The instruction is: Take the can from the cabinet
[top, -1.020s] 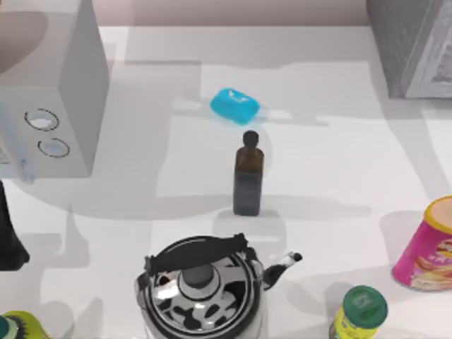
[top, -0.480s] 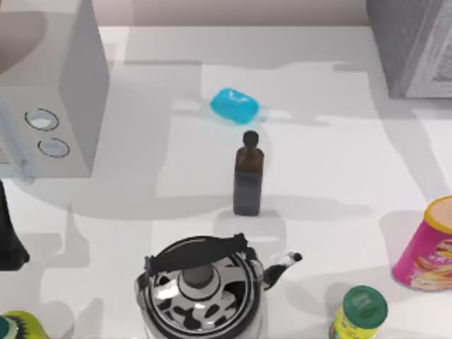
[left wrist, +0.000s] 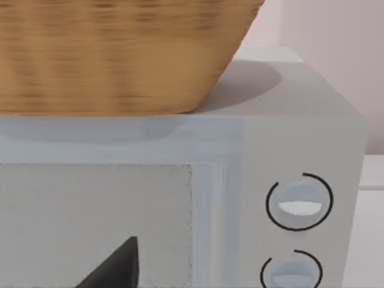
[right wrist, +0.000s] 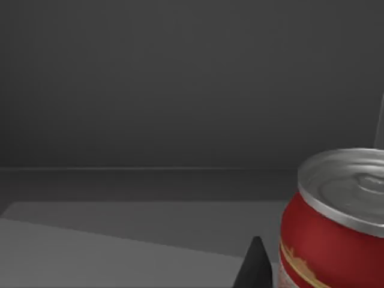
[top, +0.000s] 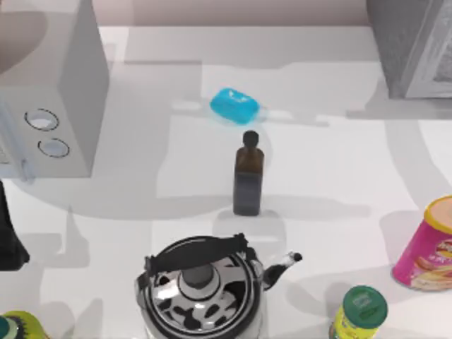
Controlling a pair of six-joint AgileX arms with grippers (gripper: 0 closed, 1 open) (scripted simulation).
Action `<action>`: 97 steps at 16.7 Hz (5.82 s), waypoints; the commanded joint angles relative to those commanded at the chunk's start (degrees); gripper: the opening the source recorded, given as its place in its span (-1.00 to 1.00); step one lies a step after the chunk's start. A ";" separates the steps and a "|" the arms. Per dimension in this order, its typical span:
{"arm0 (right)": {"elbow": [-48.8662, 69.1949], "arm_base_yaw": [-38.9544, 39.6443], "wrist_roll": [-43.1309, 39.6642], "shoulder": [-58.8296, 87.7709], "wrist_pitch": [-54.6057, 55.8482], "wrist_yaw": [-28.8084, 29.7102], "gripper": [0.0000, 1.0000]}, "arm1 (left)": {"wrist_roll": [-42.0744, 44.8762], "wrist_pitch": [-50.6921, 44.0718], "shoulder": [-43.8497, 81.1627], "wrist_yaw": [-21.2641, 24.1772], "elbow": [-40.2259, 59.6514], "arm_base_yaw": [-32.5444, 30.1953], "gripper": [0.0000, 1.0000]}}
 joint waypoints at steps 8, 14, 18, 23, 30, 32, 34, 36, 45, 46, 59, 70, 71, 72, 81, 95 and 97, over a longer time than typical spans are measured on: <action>-5.92 -1.35 -0.01 -3.17 1.70 -0.93 -1.00 | 0.00 0.00 0.00 0.00 0.00 0.00 1.00; -30.12 -5.25 -0.16 -17.77 9.49 -5.05 -1.00 | 0.00 0.00 0.00 0.00 0.00 0.00 1.00; -51.55 -8.70 -0.24 -31.72 17.14 -9.00 -1.00 | 0.00 0.00 0.00 0.00 0.00 0.00 1.00; -78.38 -13.28 -0.38 -49.51 26.84 -13.95 -1.00 | 0.00 0.00 0.00 0.00 0.00 0.00 1.00; -103.26 -17.84 -0.61 -66.53 35.93 -18.71 -1.00 | 0.00 0.00 0.00 0.00 0.00 0.00 1.00; -105.48 -18.25 -0.63 -68.19 36.81 -19.21 -1.00 | 0.00 0.00 0.00 0.00 0.00 0.00 1.00; -105.70 -18.29 -0.63 -68.36 36.89 -19.26 -1.00 | 0.00 0.00 0.00 0.00 0.00 0.00 1.00; -105.70 -18.29 -0.63 -68.36 36.89 -19.26 -1.00 | 0.00 0.00 0.00 0.00 0.00 0.00 1.00; -101.62 -27.26 -1.60 -51.43 49.76 -33.71 -1.00 | 0.00 0.00 0.00 0.00 0.00 0.00 1.00; -100.48 -29.45 -1.84 -46.82 53.18 -37.51 -1.00 | 0.00 0.00 0.00 0.00 0.00 0.00 1.00; -81.61 -63.31 -5.59 30.87 108.07 -97.80 -1.00 | 0.00 0.00 0.00 0.00 0.00 0.00 1.00; -75.06 -76.02 -6.96 59.65 127.74 -119.57 -1.00 | 0.00 0.00 0.00 0.00 0.00 0.00 1.00; -75.06 -76.02 -6.96 59.65 127.74 -119.57 -1.00 | 0.00 0.00 0.00 0.00 0.00 0.00 1.00; -75.06 -76.02 -6.96 59.65 127.74 -119.57 -1.00 | 0.00 0.00 0.00 0.00 0.00 0.00 1.00; -75.67 -71.17 -11.92 59.65 123.34 -114.67 -1.00 | 0.00 0.00 0.00 0.00 0.00 0.00 1.00; -75.76 -71.12 -11.99 59.61 123.36 -114.73 0.66 | 0.00 0.00 0.00 0.00 0.00 0.00 1.00; -75.76 -71.12 -11.99 59.61 123.36 -114.73 0.96 | 0.00 0.00 0.00 0.00 0.00 0.00 1.00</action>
